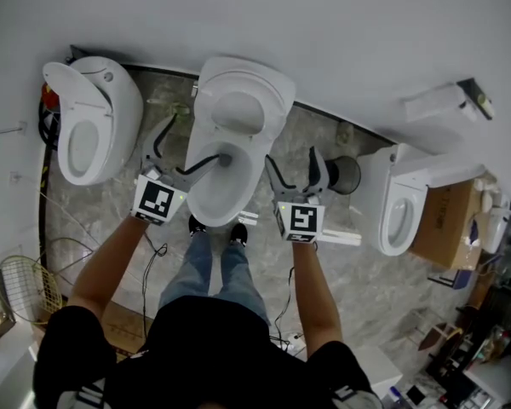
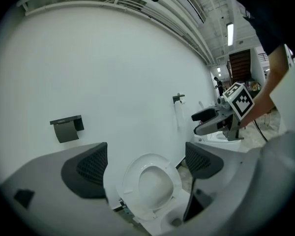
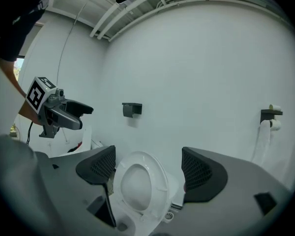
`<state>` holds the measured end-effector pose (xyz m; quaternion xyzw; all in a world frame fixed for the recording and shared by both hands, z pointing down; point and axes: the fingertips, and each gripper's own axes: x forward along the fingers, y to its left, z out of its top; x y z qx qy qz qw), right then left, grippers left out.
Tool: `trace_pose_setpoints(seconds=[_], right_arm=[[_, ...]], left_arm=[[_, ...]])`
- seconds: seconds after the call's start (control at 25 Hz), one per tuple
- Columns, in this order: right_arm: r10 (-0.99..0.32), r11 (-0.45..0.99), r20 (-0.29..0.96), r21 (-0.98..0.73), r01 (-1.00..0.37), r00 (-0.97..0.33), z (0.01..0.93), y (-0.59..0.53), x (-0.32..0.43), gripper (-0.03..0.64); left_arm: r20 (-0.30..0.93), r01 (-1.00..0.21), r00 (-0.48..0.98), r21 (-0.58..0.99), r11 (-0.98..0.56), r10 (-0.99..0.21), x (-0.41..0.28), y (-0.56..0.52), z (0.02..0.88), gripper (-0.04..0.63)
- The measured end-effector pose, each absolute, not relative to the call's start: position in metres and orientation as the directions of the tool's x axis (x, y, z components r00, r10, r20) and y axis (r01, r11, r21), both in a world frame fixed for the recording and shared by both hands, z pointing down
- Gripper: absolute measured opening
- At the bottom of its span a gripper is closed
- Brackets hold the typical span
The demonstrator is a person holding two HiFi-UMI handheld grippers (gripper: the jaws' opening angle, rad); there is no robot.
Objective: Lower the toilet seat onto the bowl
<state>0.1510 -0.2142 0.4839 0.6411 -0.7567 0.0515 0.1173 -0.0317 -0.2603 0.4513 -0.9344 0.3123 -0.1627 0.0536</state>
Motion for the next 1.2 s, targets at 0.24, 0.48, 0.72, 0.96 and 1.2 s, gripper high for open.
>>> trace_pose_setpoints(seconds=[0.24, 0.48, 0.72, 0.96, 1.2], right_arm=[[-0.948, 0.186, 0.280, 0.099, -0.978, -0.152, 0.512, -0.249, 0.156, 0.413], [-0.932, 0.193, 0.334, 0.119, -0.974, -0.144, 0.548, -0.279, 0.164, 0.398], [-0.911, 0.213, 0.387, 0.145, -0.966, -0.143, 0.583, -0.305, 0.168, 0.386], [-0.897, 0.222, 0.414, 0.115, -0.968, -0.156, 0.607, -0.332, 0.165, 0.361], [-0.884, 0.232, 0.440, 0.118, -0.966, -0.158, 0.626, -0.358, 0.168, 0.330]], left_arm=[[0.347, -0.536, 0.736, -0.227, -0.813, -0.582, -0.021, -0.287, 0.491, 0.485], [0.409, -0.528, 0.711, -0.227, -0.819, -0.572, -0.016, -0.313, 0.532, 0.470], [0.459, -0.531, 0.686, -0.215, -0.819, -0.565, -0.008, -0.347, 0.563, 0.463], [0.484, -0.519, 0.680, -0.211, -0.828, -0.550, 0.000, -0.367, 0.595, 0.436], [0.513, -0.502, 0.660, -0.241, -0.830, -0.548, 0.007, -0.388, 0.618, 0.396]])
